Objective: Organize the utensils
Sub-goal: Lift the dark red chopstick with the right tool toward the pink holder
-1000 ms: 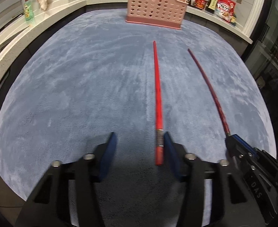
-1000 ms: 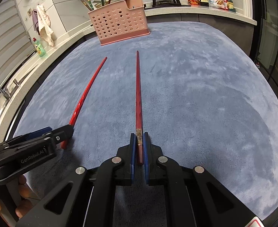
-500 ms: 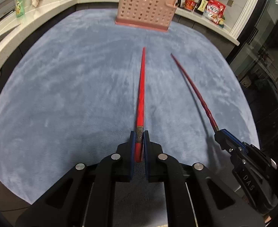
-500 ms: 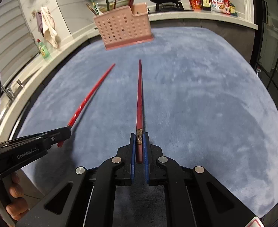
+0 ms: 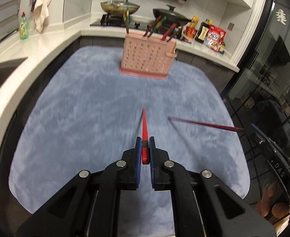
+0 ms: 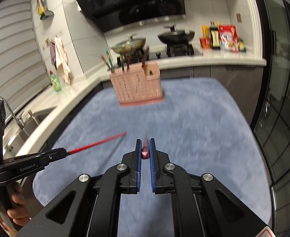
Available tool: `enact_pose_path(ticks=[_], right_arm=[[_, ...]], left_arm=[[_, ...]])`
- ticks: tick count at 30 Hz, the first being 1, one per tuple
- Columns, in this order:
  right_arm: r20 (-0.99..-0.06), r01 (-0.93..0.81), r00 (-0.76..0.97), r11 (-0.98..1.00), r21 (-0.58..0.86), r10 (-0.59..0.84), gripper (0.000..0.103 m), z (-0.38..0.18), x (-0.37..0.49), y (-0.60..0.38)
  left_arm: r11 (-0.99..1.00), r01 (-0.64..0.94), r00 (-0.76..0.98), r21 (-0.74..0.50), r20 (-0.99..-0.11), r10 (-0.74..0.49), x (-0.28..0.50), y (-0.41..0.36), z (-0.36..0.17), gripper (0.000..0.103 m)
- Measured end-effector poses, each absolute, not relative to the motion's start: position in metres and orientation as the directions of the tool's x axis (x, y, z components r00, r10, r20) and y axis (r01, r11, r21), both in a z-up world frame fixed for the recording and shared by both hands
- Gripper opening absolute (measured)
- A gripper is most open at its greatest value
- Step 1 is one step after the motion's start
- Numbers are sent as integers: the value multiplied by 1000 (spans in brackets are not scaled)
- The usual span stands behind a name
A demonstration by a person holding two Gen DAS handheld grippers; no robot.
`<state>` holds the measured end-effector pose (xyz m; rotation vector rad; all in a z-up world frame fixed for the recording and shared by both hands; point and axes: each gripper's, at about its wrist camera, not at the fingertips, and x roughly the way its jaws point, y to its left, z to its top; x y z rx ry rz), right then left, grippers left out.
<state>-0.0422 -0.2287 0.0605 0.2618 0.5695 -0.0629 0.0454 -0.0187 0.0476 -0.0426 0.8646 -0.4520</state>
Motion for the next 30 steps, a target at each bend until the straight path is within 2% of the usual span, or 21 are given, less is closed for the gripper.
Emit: enact_pose_path(ticks=[12,18,30], right_arm=[[-473,89,879,954,286,59,7,105,2,-251],[-441,69,893,943,324,86,7,122,21,-263],[-350,50,932,919,392,98,7,165,74,-287]], left_arm=[[892,404,621,-201,-656,-429,96,-31,109,7],[884,407,620,-231,-641,-453,126,-32,128,7],[888,411,705,-204,-547,-452,172,-27,189,5]])
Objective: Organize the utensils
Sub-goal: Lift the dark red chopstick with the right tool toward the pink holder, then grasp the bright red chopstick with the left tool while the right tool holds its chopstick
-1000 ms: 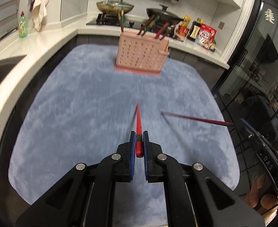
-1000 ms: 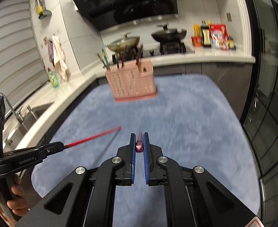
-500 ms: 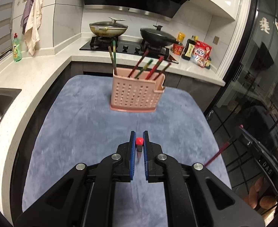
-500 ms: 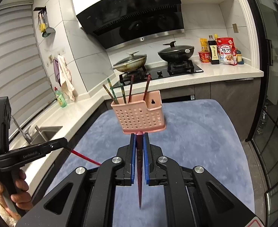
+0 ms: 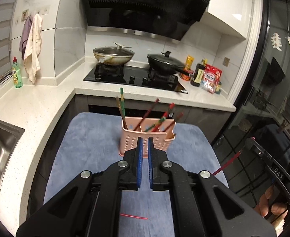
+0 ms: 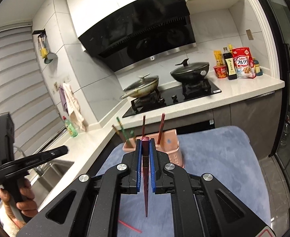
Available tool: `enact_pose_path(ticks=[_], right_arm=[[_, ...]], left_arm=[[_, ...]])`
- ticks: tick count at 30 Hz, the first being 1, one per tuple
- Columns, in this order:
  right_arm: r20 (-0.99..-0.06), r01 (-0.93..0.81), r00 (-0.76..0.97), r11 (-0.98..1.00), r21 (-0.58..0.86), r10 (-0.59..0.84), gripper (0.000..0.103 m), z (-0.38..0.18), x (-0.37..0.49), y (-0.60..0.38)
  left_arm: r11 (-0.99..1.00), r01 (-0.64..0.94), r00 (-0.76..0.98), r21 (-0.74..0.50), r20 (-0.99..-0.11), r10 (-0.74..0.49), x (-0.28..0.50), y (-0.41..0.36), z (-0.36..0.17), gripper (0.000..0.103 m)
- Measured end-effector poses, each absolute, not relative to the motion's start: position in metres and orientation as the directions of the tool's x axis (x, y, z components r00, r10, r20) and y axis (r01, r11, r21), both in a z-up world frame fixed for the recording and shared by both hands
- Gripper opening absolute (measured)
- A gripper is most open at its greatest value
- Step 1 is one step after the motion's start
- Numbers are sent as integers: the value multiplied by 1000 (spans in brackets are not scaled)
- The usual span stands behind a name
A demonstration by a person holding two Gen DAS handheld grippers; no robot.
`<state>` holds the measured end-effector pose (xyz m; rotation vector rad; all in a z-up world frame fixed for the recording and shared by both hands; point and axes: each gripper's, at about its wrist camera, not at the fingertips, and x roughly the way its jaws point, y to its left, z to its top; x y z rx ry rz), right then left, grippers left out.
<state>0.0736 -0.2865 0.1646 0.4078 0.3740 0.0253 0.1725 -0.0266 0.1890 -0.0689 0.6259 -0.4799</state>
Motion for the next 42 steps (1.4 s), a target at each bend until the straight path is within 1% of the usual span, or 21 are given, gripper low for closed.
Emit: enact_pose_path(ticks=[3,7,8,9,10,12,13,17,20,22,24,28,31,35,39,42], right_arm=[[-343,42,934,921,387,102,7,164,73,-284],[-349,52,934,931,362,83,7,161,65,-279],[-353,53,932,930,364,85,7,160,64,-279],[-355,53,931,928,368,88,7,160,62,-279],[-355,53,931,928,369,88,7,161,61,-279],[-355,62,932,933,354,73,7,162,56,-276],[-355,71,933,938,340,58,7,162,54,-275],[-360,78,932,942,326,47,7,162,50,-267],[-372,78,927,942,326,52,7,159,50,-261],[-379,82,924,942,324,50,7,157,52,-256],[-386,85,921,941,329,52,7,154,53,-253],[-402,94,914,937,336,53,7,148,56,-249],[-415,96,908,937,336,56,7,145,59,-246],[-423,92,904,937,336,63,7,142,59,-243],[-424,86,903,936,342,71,7,140,58,-242],[-425,83,902,935,344,76,7,139,56,-242]], left_arm=[[891,399,697,-219,-559,-449,177,-13,181,5],[913,345,670,-219,-624,-402,187,12,145,6],[923,324,662,-210,-646,-379,190,18,135,10],[935,295,646,-199,-679,-349,194,27,118,20],[943,273,638,-193,-697,-327,197,33,108,27],[961,198,617,-193,-737,-275,203,53,78,53],[966,173,606,-191,-753,-257,207,61,67,56],[975,78,534,-206,-818,-215,219,84,15,57],[979,34,492,-202,-849,-192,230,90,-14,57],[986,3,480,-165,-865,-146,238,89,-29,60],[989,-5,470,-148,-873,-129,247,87,-40,63],[995,-1,449,-102,-889,-91,272,83,-61,63],[995,46,418,-89,-903,-101,283,80,-72,63],[985,162,387,-52,-915,-112,278,75,-73,62],[952,304,343,-40,-928,-149,251,75,-74,61],[920,383,300,-85,-931,-211,221,75,-73,61]])
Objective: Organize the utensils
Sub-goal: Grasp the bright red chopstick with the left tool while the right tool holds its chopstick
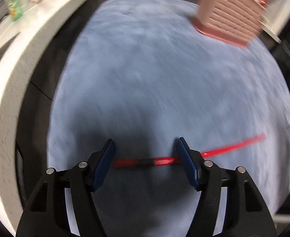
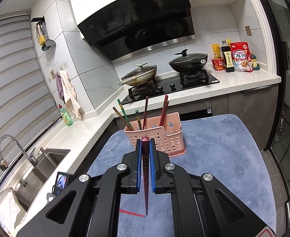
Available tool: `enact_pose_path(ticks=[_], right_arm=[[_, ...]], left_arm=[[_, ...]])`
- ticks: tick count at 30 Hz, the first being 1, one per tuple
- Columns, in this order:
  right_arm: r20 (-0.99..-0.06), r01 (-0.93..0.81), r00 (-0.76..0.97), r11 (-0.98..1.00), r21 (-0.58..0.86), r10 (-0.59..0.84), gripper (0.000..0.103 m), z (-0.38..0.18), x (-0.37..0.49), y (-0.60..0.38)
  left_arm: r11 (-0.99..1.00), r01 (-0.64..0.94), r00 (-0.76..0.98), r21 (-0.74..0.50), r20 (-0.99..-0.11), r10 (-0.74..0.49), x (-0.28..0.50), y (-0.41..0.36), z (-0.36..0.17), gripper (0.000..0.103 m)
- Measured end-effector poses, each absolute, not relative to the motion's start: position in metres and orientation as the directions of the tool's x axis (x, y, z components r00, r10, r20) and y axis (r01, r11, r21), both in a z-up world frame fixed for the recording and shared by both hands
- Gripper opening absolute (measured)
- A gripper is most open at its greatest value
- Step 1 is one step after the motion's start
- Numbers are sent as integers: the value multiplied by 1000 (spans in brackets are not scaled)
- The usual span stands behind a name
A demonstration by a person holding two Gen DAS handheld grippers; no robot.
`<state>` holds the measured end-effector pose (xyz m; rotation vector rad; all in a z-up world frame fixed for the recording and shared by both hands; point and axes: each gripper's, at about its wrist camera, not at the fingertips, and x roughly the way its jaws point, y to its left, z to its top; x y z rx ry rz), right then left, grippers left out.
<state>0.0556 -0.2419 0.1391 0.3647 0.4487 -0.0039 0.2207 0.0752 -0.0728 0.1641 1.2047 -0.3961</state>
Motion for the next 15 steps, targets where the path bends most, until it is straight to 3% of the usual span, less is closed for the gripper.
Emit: enact_pose_path(ticks=[8,10,11,15], right_arm=[[-420,80,904,930,357,83,7,139,38,-243],[-420,78,903,931,356,85,7,139,34,-243],[-420,77,904,931,357,86,7,139,31,-244],[-413,72,906,930,360,90,7,142,24,-244]], left_arm=[[888,426,275,-174,-910,-310,139,75,-66,63],[883,431,293,-187,-896,-332,124,76,-64,70],[881,435,295,-185,-895,-334,119,74,-67,76],[872,476,335,-114,-893,-299,102,73,-73,77]])
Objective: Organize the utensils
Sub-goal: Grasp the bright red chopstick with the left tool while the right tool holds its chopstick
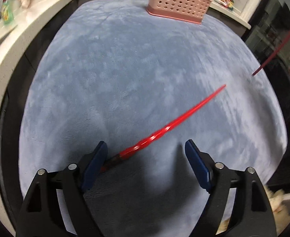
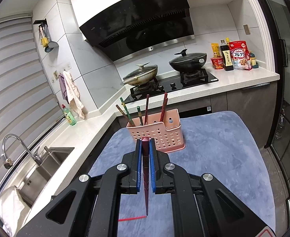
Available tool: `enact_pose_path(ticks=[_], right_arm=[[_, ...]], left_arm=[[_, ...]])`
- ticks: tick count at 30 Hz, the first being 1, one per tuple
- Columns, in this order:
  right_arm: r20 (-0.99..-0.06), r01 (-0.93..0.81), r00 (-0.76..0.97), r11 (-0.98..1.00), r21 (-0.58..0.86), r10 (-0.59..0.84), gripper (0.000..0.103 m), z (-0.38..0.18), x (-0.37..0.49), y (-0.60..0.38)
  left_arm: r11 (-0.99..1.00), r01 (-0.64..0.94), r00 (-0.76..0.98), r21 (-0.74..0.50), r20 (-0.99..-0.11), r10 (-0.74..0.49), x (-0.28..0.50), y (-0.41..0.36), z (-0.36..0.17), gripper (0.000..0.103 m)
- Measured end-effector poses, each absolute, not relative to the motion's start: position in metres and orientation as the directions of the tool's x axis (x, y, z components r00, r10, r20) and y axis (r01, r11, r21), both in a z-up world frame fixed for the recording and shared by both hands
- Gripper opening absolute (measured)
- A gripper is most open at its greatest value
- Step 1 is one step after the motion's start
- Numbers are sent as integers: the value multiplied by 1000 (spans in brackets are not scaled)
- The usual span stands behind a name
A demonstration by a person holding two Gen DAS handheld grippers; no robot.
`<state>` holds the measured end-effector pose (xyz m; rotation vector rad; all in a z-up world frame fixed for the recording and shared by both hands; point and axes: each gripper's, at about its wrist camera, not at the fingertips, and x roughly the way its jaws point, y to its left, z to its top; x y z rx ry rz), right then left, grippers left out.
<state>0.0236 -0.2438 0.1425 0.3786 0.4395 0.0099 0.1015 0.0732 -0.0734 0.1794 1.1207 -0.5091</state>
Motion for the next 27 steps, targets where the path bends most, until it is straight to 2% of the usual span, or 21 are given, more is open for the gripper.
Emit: enact_pose_path(ticks=[10,13,20,25,26,27], right_arm=[[-402,73,912,932,356,82,8,148,7,-244],[-402,72,912,932,356,83,7,148,6,-244],[-399,70,913,931,358,84,8,148,5,-244],[-396,65,914,931,358,88,8,148,-1,-242],[-397,64,913,931,359,90,8,148,-3,-242],[-398,64,913,931,360,91,8,148,-3,-242]], left_arm=[[781,617,304,-98,-885,-351,83,80,-78,75],[774,627,317,-89,-879,-358,75,83,-78,68],[746,636,267,-199,-850,-454,58,84,-75,47],[766,624,322,-155,-842,-432,42,72,-76,47],[777,611,338,-150,-839,-427,42,72,-76,41],[788,599,352,-143,-837,-419,42,73,-77,31]])
